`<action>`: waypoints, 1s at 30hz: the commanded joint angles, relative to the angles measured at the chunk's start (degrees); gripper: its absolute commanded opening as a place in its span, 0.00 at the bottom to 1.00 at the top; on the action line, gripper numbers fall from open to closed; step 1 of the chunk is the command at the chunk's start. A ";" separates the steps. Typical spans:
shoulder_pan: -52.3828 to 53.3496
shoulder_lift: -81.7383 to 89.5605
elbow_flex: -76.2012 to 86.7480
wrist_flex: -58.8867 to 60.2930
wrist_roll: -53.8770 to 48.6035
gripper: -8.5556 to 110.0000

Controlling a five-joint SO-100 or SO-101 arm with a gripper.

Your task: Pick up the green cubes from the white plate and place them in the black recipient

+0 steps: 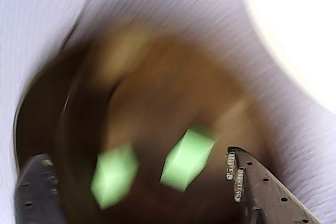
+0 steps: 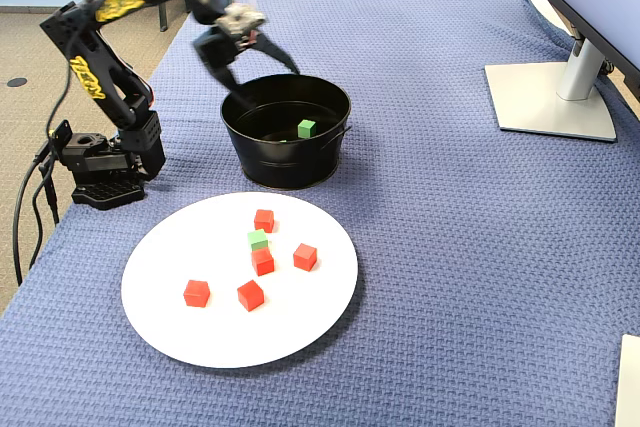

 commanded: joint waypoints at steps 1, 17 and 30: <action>15.64 2.02 -1.41 -3.34 -2.29 0.39; 30.06 -31.64 -7.47 -14.24 -12.83 0.37; 30.41 -40.87 -10.81 -11.43 -31.46 0.35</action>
